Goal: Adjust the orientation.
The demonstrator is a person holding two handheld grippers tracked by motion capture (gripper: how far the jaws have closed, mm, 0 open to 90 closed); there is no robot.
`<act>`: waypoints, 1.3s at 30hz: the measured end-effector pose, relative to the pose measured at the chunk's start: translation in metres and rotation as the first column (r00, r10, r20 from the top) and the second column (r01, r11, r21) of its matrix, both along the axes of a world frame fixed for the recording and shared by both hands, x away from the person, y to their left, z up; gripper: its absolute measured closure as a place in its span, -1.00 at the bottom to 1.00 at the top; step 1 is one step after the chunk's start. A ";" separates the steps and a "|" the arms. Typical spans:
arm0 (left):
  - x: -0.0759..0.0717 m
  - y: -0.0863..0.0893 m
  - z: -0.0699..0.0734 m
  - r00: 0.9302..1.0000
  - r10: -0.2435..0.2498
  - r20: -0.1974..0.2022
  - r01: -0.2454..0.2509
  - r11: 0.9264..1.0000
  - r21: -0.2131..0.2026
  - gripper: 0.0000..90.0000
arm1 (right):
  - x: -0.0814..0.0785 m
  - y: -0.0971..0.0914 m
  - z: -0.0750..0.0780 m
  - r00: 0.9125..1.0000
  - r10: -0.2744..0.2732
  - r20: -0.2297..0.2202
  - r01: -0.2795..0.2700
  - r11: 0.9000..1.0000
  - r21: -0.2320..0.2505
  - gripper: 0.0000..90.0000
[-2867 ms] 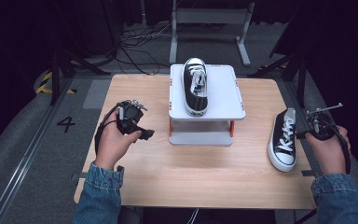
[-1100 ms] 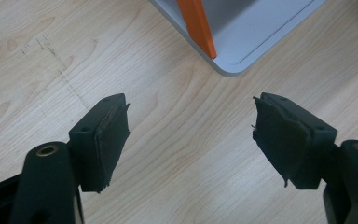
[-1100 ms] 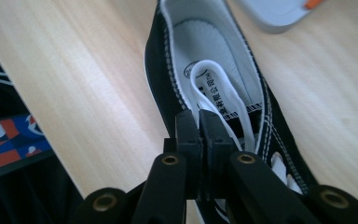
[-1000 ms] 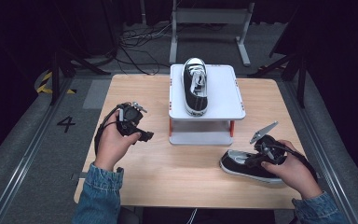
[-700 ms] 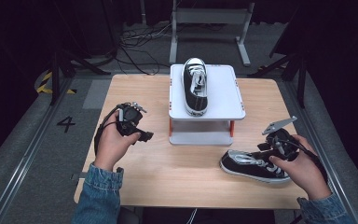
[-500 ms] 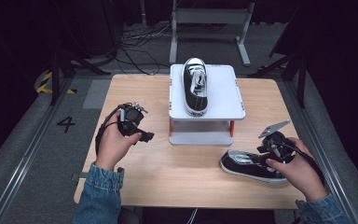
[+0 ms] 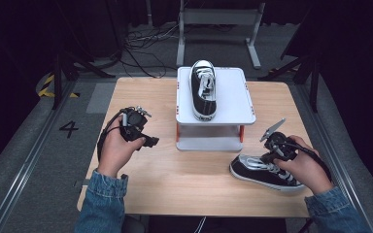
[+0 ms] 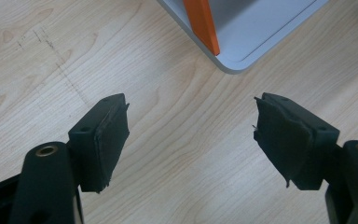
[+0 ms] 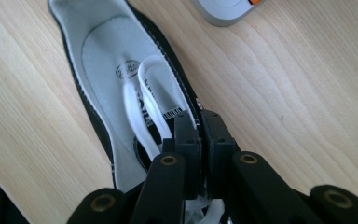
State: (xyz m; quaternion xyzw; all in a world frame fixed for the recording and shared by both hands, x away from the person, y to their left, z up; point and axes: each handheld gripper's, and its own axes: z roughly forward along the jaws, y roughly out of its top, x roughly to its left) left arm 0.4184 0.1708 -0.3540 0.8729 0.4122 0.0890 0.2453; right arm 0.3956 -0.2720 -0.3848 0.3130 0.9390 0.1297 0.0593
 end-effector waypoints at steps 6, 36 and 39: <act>0.000 0.000 0.000 1.000 0.001 -0.001 -0.001 1.000 -0.001 -0.42 | 0.024 -0.013 0.018 1.000 0.022 -0.006 -0.022 0.999 -0.039 0.94; 0.000 -0.003 0.000 1.000 -0.012 -0.002 0.012 1.000 0.011 -0.42 | 0.033 -0.004 0.033 0.973 -0.171 0.155 0.116 0.943 0.313 0.41; -0.001 -0.002 0.001 1.000 -0.013 -0.003 0.013 1.000 0.010 -0.42 | 0.042 0.006 0.023 0.979 -0.151 0.137 0.105 0.950 0.294 0.86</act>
